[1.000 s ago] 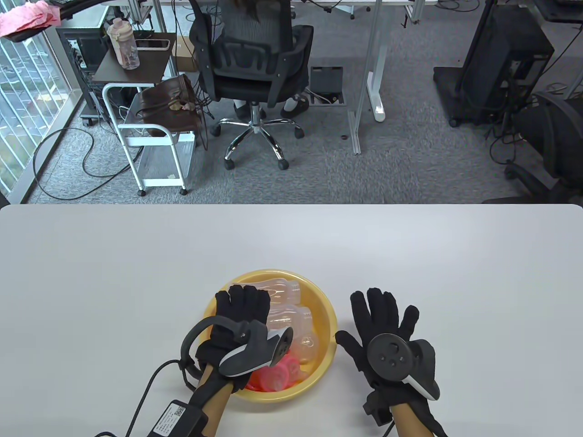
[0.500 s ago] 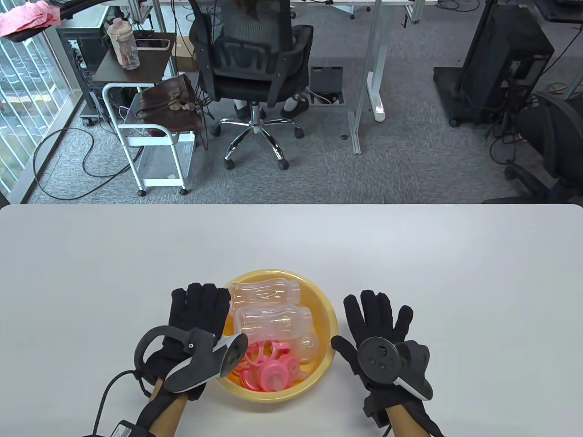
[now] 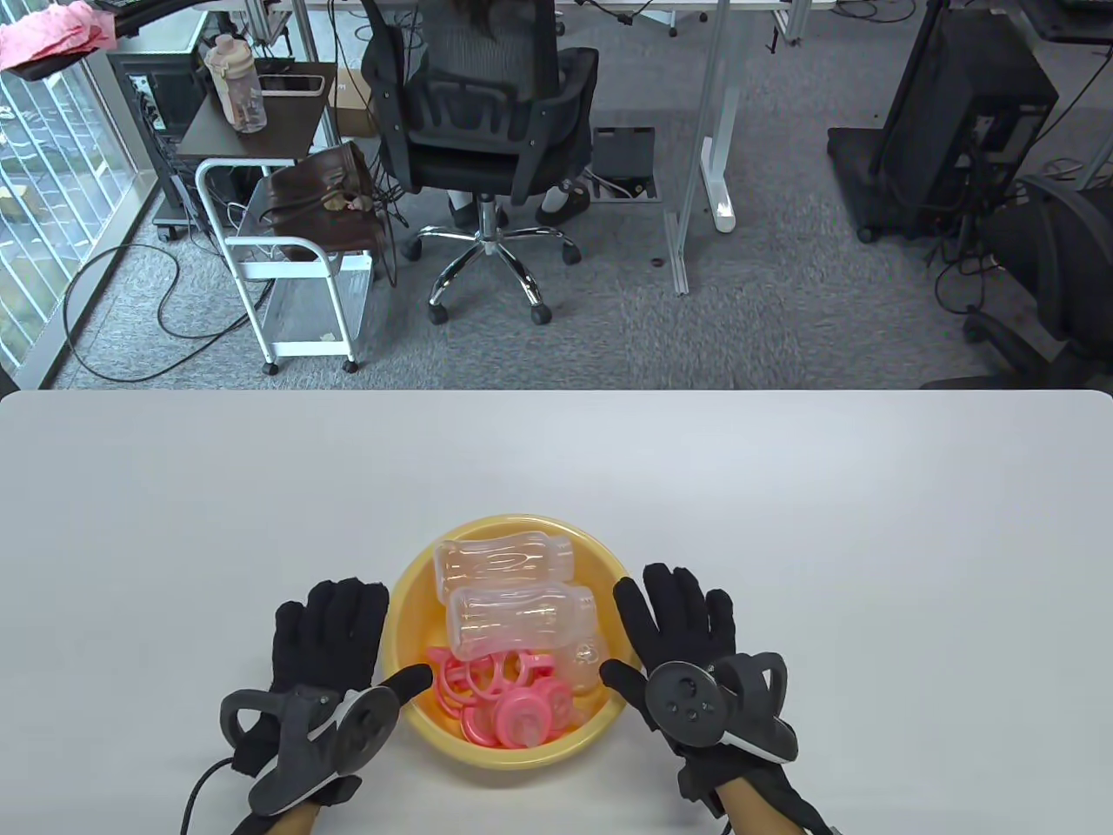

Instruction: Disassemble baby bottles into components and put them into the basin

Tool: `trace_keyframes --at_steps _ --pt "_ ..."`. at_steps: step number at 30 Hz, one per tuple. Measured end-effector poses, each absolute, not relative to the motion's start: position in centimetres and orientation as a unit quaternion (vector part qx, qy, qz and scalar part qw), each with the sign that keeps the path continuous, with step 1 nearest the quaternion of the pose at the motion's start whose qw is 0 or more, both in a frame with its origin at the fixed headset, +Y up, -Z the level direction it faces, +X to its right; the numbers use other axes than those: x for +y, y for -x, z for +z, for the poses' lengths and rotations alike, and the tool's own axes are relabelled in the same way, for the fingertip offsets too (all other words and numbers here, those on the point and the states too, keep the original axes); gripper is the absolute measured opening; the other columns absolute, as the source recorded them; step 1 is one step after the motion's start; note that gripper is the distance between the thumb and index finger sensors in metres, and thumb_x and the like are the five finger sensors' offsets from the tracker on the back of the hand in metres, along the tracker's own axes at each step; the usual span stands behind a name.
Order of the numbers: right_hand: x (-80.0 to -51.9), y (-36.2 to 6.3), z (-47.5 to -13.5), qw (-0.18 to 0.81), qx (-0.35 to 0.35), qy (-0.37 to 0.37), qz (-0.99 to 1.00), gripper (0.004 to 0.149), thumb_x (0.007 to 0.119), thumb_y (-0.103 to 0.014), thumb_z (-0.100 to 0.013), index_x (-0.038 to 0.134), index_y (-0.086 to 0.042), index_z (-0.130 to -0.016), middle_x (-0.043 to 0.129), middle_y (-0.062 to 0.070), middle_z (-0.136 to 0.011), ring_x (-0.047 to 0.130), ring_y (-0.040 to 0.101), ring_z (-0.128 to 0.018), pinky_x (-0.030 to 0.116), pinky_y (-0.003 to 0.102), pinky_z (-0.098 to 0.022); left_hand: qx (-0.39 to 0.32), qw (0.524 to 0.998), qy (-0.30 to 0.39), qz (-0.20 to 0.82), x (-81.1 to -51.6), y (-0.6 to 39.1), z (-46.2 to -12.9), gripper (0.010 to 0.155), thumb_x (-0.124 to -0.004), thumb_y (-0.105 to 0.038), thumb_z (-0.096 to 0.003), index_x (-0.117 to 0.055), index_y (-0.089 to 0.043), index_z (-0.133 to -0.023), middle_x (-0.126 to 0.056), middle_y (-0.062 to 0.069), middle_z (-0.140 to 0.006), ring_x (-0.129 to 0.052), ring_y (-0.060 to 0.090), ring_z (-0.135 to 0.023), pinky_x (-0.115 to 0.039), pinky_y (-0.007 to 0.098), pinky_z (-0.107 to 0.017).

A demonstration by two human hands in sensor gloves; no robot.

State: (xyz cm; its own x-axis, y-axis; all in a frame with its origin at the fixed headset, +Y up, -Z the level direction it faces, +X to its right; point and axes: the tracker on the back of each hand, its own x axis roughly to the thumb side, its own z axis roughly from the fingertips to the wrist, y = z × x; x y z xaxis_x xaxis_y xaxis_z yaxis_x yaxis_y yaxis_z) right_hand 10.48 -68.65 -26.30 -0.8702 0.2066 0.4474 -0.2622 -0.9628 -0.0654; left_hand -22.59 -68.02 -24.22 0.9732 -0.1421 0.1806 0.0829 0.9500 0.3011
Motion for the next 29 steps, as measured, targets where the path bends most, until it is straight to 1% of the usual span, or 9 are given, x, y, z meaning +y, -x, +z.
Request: trace_keyframes --at_steps 2,6,11,17,19,22,29 --pt "-68.7 -10.4 -26.1 0.12 -0.064 -0.228 0.964 0.077 0.07 -0.048 -0.056 0.037 -0.013 -0.117 0.028 0.031 -0.118 0.041 0.063 -0.106 0.034 0.08 -0.071 -0.101 0.98 -0.162 -0.054 -68.1 23.0 -23.9 0.088 -0.056 -0.07 -0.0437 -0.053 -0.014 -0.112 -0.06 0.017 -0.114 -0.067 0.042 -0.108 -0.051 0.064 -0.078" --pt "-68.8 -10.2 -25.9 0.127 -0.058 -0.237 0.961 0.077 0.07 -0.048 -0.056 0.037 -0.013 -0.117 0.028 0.031 -0.118 0.041 0.063 -0.106 0.034 0.079 -0.072 -0.095 0.986 -0.14 0.0 -68.6 23.1 -24.2 0.09 -0.057 -0.069 -0.0425 -0.052 -0.013 -0.112 -0.058 0.018 -0.115 -0.065 0.042 -0.108 -0.048 0.064 -0.078" --pt "-69.0 -10.1 -25.9 0.131 -0.052 -0.24 0.961 0.077 0.07 -0.048 -0.056 0.037 -0.013 -0.117 0.028 0.031 -0.118 0.041 0.063 -0.106 0.034 0.079 -0.072 -0.108 0.986 -0.125 -0.026 -69.1 22.5 -24.3 0.091 -0.056 -0.07 -0.0422 -0.05 -0.014 -0.113 -0.057 0.017 -0.116 -0.065 0.041 -0.109 -0.049 0.064 -0.079" --pt "-69.3 -10.2 -26.0 0.132 -0.044 -0.233 0.963 0.077 0.069 -0.048 -0.056 0.037 -0.013 -0.117 0.028 0.031 -0.118 0.041 0.063 -0.105 0.034 0.079 -0.072 -0.121 0.985 -0.12 -0.016 -69.1 21.9 -24.3 0.092 -0.056 -0.071 -0.0413 -0.048 -0.014 -0.114 -0.056 0.017 -0.117 -0.063 0.041 -0.11 -0.047 0.064 -0.079" --pt "-69.3 -10.3 -26.0 0.131 -0.047 -0.23 0.963 0.077 0.069 -0.048 -0.056 0.037 -0.013 -0.117 0.028 0.031 -0.118 0.041 0.063 -0.106 0.035 0.079 -0.072 -0.124 0.985 -0.115 -0.016 -69.2 21.8 -24.3 0.094 -0.055 -0.072 -0.0406 -0.045 -0.014 -0.115 -0.055 0.017 -0.117 -0.062 0.041 -0.11 -0.047 0.064 -0.079" --pt "-69.2 -10.4 -26.0 0.136 -0.048 -0.228 0.963 0.076 0.069 -0.048 -0.056 0.037 -0.013 -0.116 0.028 0.031 -0.118 0.041 0.063 -0.106 0.035 0.079 -0.072 -0.125 0.987 -0.105 -0.015 -69.4 21.6 -24.4 0.098 -0.055 -0.072 -0.0406 -0.035 -0.013 -0.117 -0.051 0.018 -0.118 -0.059 0.042 -0.111 -0.045 0.064 -0.08" --pt "-69.3 -10.4 -25.9 0.14 -0.049 -0.226 0.963 0.076 0.069 -0.047 -0.056 0.039 -0.013 -0.116 0.03 0.031 -0.118 0.043 0.062 -0.106 0.036 0.079 -0.072 -0.125 0.987 -0.096 -0.015 -69.4 21.5 -24.4 0.099 -0.055 -0.072 -0.0407 -0.034 -0.013 -0.117 -0.05 0.018 -0.119 -0.058 0.043 -0.112 -0.045 0.064 -0.08"
